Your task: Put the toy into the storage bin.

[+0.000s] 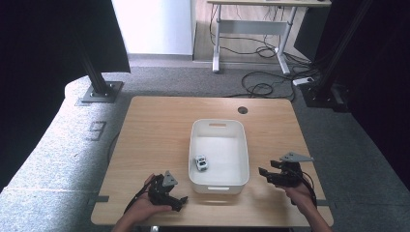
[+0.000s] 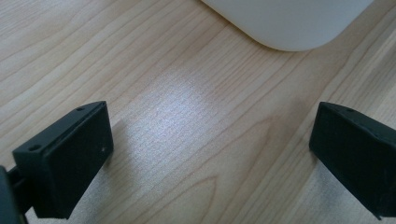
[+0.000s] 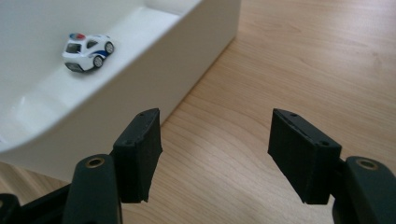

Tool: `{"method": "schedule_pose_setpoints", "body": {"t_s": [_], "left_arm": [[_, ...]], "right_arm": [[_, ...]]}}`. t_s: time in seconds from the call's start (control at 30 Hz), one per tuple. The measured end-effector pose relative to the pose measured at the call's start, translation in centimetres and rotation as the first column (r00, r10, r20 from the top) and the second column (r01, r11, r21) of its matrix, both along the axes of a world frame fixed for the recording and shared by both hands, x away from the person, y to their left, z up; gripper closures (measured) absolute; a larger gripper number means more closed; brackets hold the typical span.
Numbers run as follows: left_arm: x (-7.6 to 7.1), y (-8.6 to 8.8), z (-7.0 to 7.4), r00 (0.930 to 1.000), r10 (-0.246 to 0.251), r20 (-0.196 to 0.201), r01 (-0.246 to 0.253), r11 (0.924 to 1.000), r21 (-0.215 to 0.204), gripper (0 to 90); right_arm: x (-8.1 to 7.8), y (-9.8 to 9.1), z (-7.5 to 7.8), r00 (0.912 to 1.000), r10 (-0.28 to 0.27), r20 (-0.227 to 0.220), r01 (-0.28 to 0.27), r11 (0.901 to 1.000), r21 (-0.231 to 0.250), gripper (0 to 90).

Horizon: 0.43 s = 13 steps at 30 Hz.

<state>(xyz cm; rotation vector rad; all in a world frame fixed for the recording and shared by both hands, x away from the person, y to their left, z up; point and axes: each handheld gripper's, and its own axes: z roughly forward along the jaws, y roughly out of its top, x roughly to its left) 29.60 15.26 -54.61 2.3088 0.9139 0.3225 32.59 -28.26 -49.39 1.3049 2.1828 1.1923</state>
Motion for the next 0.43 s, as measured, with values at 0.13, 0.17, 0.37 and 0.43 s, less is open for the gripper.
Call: {"method": "schedule_pose_setpoints", "body": {"t_s": [0.13, 0.17, 0.37, 0.43], "left_arm": [[0.0, 0.0, 0.0, 1.0, 0.0, 0.0, 0.0, 1.0, 0.0, 0.0], [0.0, 0.0, 0.0, 1.0, 0.0, 0.0, 0.0, 1.0, 0.001, 0.0], [0.0, 0.0, 0.0, 1.0, 0.0, 0.0, 0.0, 1.0, 0.001, 0.0], [0.0, 0.0, 0.0, 1.0, -0.001, 0.0, 0.001, 1.0, 0.0, 0.0]], "right_arm": [[0.1, -0.3, -0.5, 0.9999, -0.01, -0.011, 0.01, 0.9999, -0.006, 34.3], [0.1, -0.3, -0.6, 0.9999, -0.01, -0.013, 0.01, 0.9999, -0.007, 34.2], [0.2, -0.1, -1.1, 0.9997, -0.011, -0.024, 0.01, 0.9998, -0.019, 33.6], [0.3, -0.2, -1.2, 0.9996, -0.015, -0.025, 0.014, 0.9997, -0.019, 33.5]]}}
